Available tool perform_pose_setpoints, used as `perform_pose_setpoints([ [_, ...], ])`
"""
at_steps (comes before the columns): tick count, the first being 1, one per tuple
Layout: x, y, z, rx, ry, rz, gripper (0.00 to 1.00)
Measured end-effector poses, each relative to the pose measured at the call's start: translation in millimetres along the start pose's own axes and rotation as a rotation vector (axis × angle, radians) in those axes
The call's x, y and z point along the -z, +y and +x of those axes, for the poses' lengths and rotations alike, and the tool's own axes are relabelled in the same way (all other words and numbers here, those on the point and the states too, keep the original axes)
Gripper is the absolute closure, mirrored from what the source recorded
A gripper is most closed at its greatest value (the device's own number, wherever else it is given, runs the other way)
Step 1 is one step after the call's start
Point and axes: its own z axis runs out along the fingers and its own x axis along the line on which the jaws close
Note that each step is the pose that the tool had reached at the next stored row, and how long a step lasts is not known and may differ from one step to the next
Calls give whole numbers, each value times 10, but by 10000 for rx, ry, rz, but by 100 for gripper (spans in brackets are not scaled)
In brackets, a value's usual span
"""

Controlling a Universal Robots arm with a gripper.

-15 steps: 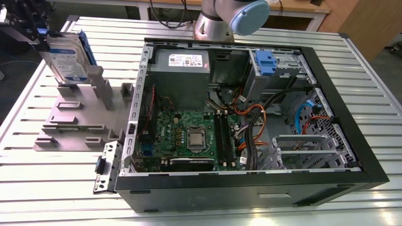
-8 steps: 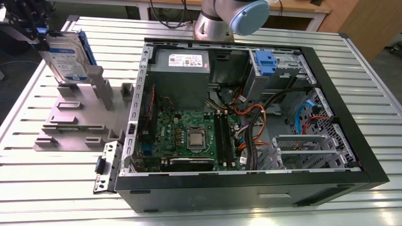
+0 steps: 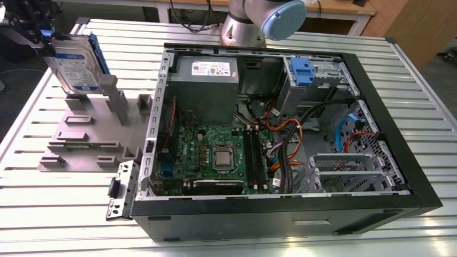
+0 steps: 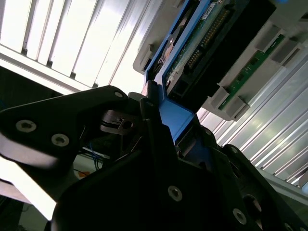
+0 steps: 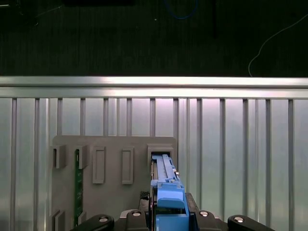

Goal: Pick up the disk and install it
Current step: 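Pick up the disk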

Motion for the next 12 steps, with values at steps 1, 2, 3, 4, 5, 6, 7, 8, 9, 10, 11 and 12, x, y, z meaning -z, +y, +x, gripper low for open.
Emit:
perform_pose_setpoints([
  [1, 0, 0, 0, 0, 0, 1, 64],
  [2, 3, 0, 0, 0, 0, -1, 64],
  [3, 4, 0, 0, 0, 0, -1, 64],
  [4, 5, 0, 0, -1, 0, -1, 64],
  [5, 6, 0, 0, 0, 1, -1, 64],
  [6, 8, 0, 0, 0, 1, -2, 64],
  [7, 11, 0, 0, 0, 1, -2, 64],
  [8, 13, 0, 0, 0, 1, -2, 64],
  [9, 16, 0, 0, -1, 0, -1, 64],
  [10, 19, 0, 0, 0, 1, -1, 64],
  [11, 24, 0, 0, 0, 1, -3, 64],
  [12, 28, 0, 0, 0, 1, -2, 64],
])
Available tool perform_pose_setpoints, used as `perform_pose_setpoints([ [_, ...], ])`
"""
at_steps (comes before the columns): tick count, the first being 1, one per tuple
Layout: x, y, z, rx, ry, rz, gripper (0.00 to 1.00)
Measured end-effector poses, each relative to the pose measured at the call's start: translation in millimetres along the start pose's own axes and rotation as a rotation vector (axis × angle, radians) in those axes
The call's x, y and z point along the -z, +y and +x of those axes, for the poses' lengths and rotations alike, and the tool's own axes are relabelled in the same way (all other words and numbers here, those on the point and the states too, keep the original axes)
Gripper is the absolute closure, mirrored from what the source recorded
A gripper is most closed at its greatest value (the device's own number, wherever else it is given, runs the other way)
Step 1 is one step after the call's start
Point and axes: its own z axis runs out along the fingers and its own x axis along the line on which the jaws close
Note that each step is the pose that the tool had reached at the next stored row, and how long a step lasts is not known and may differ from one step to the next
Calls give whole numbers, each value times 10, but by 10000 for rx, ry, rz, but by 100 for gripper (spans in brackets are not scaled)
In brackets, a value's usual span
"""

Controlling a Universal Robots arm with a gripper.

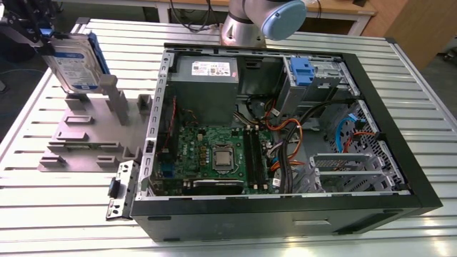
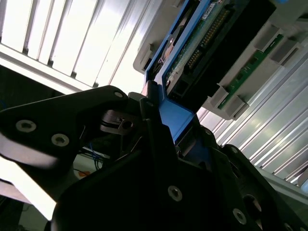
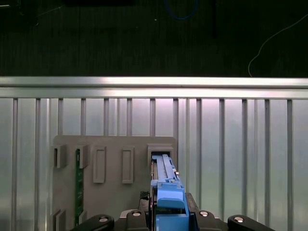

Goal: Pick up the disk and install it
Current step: 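Pick up the disk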

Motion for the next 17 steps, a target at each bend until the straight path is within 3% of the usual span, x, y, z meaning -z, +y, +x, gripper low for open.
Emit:
perform_pose_setpoints([
  [17, 77, 0, -1, 0, 0, 1, 64],
])
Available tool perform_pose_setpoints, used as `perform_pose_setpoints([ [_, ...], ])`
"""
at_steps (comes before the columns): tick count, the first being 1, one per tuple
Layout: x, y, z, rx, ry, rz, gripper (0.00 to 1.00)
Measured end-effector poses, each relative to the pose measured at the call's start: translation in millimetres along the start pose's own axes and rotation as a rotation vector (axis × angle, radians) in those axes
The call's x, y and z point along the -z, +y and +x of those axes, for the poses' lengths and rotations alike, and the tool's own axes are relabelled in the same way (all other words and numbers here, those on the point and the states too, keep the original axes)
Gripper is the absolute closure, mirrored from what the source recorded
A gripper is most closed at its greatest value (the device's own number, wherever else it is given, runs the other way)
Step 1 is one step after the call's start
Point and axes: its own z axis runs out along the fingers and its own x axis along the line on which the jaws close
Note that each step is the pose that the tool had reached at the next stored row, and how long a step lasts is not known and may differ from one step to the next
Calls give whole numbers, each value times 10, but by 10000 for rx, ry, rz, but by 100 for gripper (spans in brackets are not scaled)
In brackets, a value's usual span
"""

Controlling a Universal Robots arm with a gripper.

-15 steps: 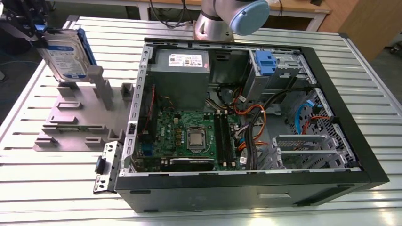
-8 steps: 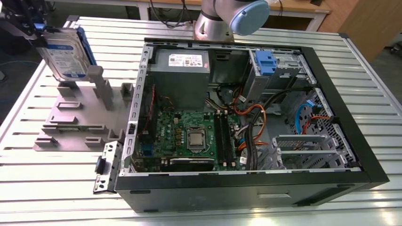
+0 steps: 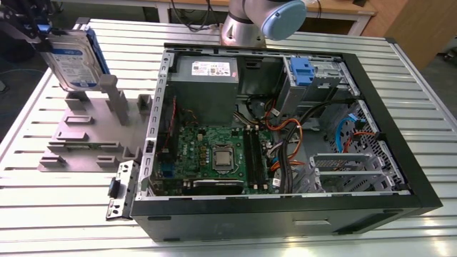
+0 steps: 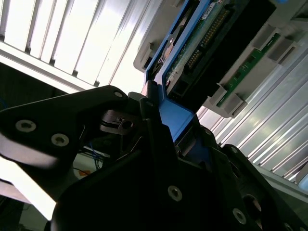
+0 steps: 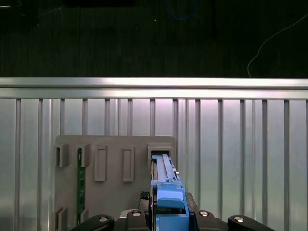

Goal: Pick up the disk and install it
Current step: 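Pick up the disk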

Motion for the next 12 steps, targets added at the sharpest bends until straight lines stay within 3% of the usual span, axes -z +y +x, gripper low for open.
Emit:
perform_pose_setpoints([
  [12, 48, 0, 0, 1, 0, 0, 64],
])
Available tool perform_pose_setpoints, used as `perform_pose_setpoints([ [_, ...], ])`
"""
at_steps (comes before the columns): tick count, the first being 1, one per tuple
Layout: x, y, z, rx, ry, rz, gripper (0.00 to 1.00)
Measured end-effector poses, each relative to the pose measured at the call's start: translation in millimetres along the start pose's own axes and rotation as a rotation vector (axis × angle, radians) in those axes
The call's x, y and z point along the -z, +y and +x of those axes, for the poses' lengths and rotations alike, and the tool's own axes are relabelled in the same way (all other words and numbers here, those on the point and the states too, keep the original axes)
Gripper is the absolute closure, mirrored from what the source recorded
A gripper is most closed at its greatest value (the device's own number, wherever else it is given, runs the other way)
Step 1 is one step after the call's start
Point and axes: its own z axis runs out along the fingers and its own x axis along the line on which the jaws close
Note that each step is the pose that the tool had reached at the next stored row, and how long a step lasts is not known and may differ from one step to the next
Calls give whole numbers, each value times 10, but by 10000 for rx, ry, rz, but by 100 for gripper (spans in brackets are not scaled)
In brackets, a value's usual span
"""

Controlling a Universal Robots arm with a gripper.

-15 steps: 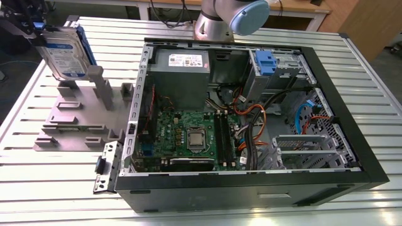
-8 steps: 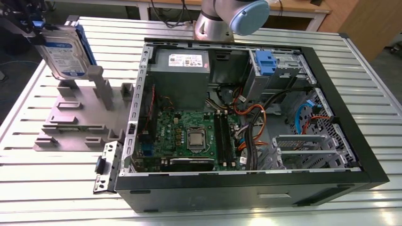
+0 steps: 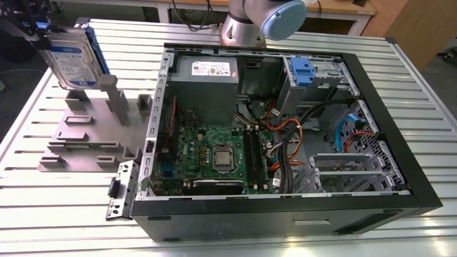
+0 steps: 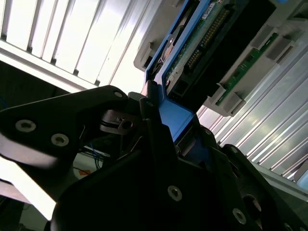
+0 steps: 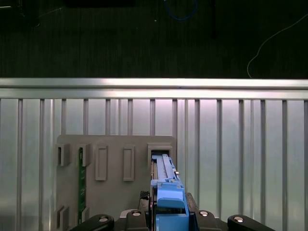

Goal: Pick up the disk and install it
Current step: 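Pick up the disk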

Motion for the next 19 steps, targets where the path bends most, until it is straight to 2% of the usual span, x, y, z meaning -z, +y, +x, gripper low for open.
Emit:
perform_pose_setpoints([
  [19, 67, 0, -1, 0, 0, 0, 64],
])
